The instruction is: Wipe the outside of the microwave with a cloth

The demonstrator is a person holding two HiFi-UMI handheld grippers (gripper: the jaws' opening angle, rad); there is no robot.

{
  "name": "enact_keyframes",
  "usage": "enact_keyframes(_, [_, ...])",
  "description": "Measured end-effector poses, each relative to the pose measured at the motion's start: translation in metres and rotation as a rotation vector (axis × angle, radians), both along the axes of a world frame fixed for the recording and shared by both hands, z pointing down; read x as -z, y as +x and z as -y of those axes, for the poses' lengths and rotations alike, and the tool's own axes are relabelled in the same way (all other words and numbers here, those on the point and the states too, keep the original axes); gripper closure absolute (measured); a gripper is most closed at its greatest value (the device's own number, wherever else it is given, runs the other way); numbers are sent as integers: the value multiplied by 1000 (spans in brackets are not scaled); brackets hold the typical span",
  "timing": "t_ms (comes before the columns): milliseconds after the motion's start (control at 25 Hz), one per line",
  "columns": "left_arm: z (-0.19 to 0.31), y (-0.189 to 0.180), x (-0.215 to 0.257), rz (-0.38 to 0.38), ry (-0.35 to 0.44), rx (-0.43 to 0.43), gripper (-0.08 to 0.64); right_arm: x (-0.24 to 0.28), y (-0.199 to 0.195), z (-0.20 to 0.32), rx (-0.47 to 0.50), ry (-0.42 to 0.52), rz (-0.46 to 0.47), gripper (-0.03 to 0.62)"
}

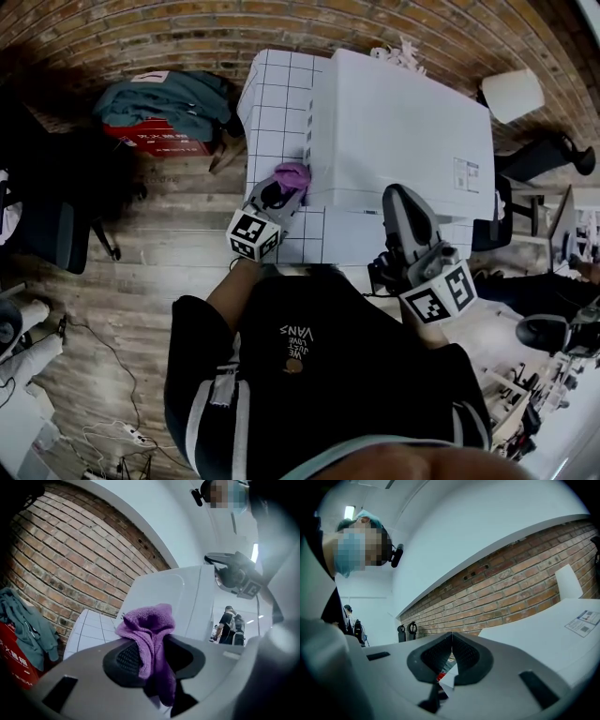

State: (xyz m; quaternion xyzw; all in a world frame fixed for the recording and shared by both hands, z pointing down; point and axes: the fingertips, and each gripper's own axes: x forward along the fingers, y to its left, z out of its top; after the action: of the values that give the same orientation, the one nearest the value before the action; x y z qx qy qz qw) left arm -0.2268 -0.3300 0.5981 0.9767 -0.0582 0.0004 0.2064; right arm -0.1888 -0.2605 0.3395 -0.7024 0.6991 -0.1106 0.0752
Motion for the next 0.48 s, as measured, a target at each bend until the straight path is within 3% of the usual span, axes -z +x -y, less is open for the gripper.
enact_keyframes(480, [134, 101, -1, 45, 29, 48, 430, 1, 35, -12, -109, -9, -4, 592])
